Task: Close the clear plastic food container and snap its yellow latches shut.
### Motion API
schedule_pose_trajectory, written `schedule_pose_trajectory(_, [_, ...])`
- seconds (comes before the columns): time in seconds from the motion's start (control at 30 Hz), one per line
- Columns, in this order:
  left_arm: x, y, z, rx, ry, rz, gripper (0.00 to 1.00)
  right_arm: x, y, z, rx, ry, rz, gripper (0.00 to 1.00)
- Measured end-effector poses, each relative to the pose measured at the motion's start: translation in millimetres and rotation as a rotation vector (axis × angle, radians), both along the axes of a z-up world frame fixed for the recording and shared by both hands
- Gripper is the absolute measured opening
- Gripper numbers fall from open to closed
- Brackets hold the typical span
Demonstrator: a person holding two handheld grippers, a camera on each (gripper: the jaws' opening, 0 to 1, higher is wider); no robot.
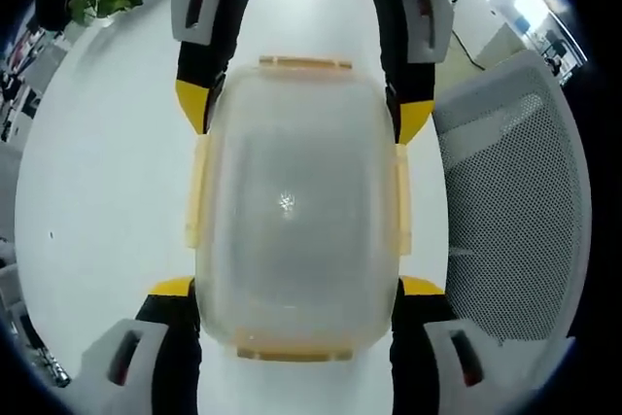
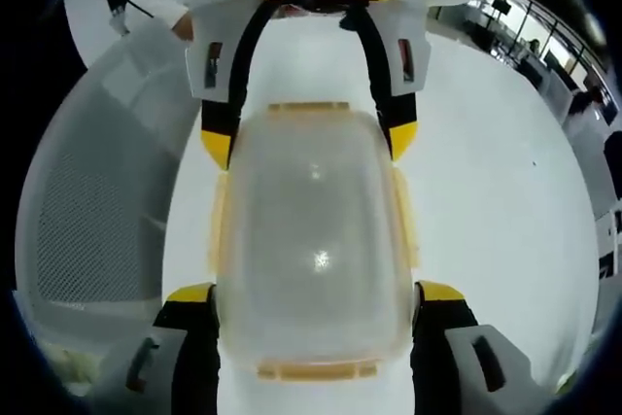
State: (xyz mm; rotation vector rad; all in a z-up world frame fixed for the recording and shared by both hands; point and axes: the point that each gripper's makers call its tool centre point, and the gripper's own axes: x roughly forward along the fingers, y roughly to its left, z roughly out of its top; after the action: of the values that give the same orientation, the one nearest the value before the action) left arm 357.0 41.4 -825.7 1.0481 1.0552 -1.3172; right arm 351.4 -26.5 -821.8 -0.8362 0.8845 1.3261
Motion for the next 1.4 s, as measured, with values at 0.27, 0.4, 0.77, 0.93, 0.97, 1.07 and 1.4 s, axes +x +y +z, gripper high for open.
schedule_pose_trajectory(0.27, [-0.2, 12, 0.5, -0.008, -0.001, 0.009, 0.81, 0, 11, 0.7, 0.005, -0.001, 0.006, 0.82])
schedule_pose_trajectory(0.4, [0.3, 16, 0.2, -0.009, 0.0, 0.013, 0.81, 1, 16, 0.7, 0.006, -0.002, 0.009, 0.82])
schedule_pose_trajectory(0.77, [1.4, 34, 0.2, -0.007, 0.0, 0.016, 0.81, 3, 33, 0.2, 0.007, -0.002, 0.011, 0.82])
schedule_pose_trajectory(0.93, [1.9, 42, -0.4, -0.003, -0.001, 0.016, 0.81, 3, 42, 0.3, 0.012, -0.002, 0.01, 0.82])
schedule_pose_trajectory(0.97, [2.0, 43, -0.4, -0.005, -0.002, 0.016, 0.81, 3, 43, 0.2, 0.011, -0.002, 0.011, 0.82])
schedule_pose_trajectory(1.07, [2.4, 47, -0.2, -0.009, -0.002, 0.018, 0.81, 4, 47, 0.2, 0.009, -0.002, 0.011, 0.82])
schedule_pose_trajectory(1.4, [3.9, 63, 0.5, -0.012, -0.003, 0.016, 0.81, 5, 64, 1.1, 0.009, 0.001, 0.007, 0.82])
